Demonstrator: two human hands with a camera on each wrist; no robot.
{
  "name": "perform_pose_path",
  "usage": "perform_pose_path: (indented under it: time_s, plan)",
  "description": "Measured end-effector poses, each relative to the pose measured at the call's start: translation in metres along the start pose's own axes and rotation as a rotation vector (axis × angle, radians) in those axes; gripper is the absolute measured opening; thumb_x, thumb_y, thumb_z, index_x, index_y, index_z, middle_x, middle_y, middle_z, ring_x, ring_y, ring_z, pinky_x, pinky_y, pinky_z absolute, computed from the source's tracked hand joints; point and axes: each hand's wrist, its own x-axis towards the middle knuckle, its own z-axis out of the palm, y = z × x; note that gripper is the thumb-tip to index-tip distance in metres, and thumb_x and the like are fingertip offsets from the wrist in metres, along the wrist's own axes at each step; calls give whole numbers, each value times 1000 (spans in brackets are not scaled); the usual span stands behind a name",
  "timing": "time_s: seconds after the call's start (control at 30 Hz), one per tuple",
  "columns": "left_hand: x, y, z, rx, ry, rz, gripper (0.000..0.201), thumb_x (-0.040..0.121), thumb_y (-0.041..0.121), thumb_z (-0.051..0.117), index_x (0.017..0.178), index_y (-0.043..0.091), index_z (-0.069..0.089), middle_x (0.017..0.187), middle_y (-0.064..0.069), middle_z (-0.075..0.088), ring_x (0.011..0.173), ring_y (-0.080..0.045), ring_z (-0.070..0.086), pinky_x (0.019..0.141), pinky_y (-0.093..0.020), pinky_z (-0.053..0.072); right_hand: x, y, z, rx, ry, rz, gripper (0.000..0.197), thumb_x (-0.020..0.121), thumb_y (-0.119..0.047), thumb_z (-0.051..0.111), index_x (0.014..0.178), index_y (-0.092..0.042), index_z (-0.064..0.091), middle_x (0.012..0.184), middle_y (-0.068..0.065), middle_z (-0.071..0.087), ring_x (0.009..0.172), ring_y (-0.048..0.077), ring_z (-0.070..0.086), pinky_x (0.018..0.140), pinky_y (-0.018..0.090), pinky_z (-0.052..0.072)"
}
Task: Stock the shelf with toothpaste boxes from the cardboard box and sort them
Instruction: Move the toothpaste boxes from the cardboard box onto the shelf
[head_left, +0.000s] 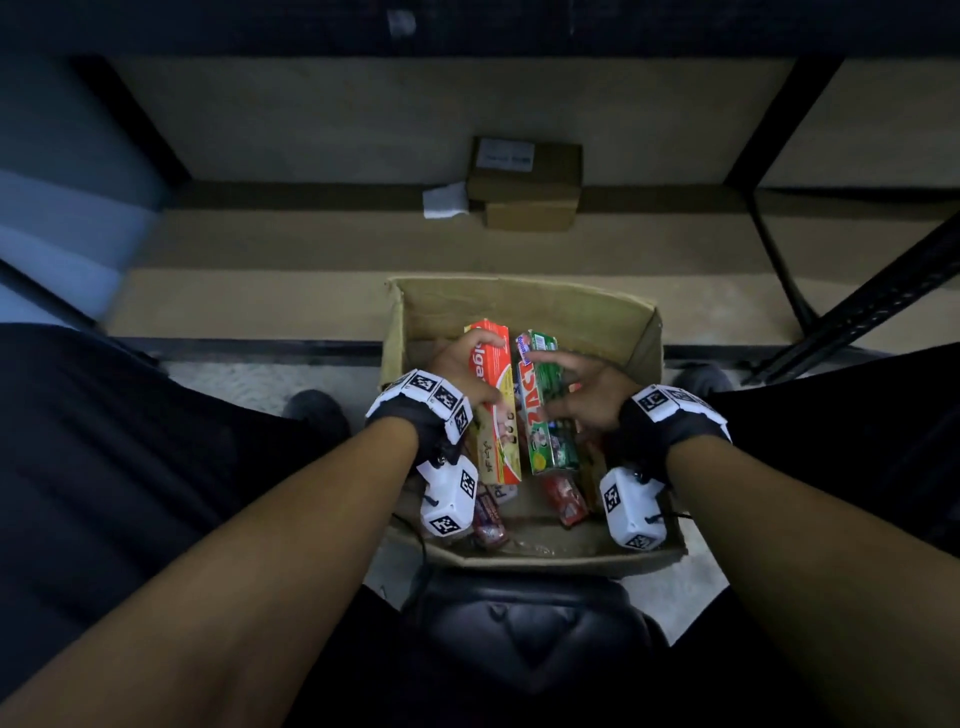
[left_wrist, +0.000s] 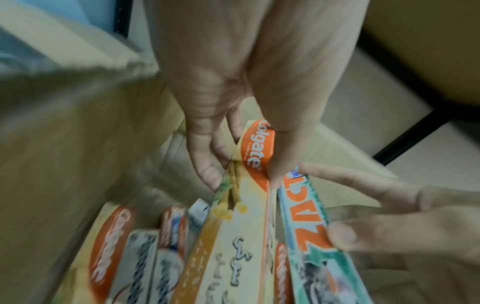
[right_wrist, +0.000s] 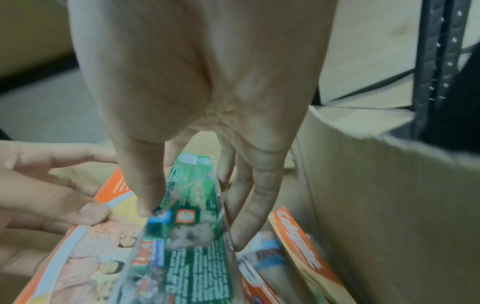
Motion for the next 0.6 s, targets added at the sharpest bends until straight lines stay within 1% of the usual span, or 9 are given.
perform_pose_path:
  time_s: [0.07,0.13,0.2,0.27,0.33,0.43,0.5,0.57,0.6]
  plan:
    - [-8,12,-9,17,14,17,72,63,-3,87,121,30,58,113,3,63,90,-16,63,43,-15,47,-7,-11,-1,0,-16,-12,79,76,-18,83,126,-68,47,132,1,50,97,27,68,70,43,63]
    - [-15,23,-18,18,12,40,71,65,-3,86,122,30,58,111,4,63,84,-10,63,46,-16,49,-12,-22,-4,11,-19,-32,78,78,-16,81,127,-66,47,133,3,52,97,27,69,70,42,63]
    - [-22,34,-26,-10,2,50,71,66,-5,84,122,28,58,108,6,63,77,-1,60,47,-17,52,-23,-36,-9,6,-14,-69,78,79,-16,80,128,-65,46,126,4,56,93,27,70,67,40,63]
    - [-29,45,-36,-16,-5,64,70,67,-5,84,123,28,58,108,6,64,78,2,59,48,-15,52,-36,-51,-17,-4,6,-105,77,81,-16,79,132,-63,45,121,0,57,91,24,71,66,38,63]
    - [-35,56,-47,-1,10,94,70,66,0,86,121,33,58,115,4,64,85,-4,64,52,-19,55,-45,-64,-25,-19,48,-127,76,81,-17,79,132,-62,46,119,-3,56,90,23,72,69,40,63]
    - [-48,78,-66,21,12,119,70,66,8,88,119,40,55,117,5,63,98,-18,67,65,-35,63,-57,-86,-36,-45,38,-172,76,78,-19,81,124,-69,47,125,0,55,92,27,73,71,52,62]
    - [-58,92,-80,15,4,135,68,69,9,87,119,41,54,116,6,61,99,-20,66,68,-40,63,-66,-101,-43,-55,12,-214,75,82,-16,78,130,-64,46,122,-1,56,91,26,73,71,48,63]
    - [-69,104,-94,10,9,166,67,70,8,86,118,42,54,116,6,59,100,-19,65,68,-39,63,-77,-116,-49,-51,15,-240,73,84,-13,76,132,-60,47,120,-3,55,91,23,72,67,39,63]
    - [-74,109,-101,8,17,183,66,70,8,86,118,42,54,115,7,58,100,-18,65,67,-38,63,-81,-123,-51,-49,15,-256,72,84,-13,76,131,-60,48,122,-2,55,91,22,72,65,37,62]
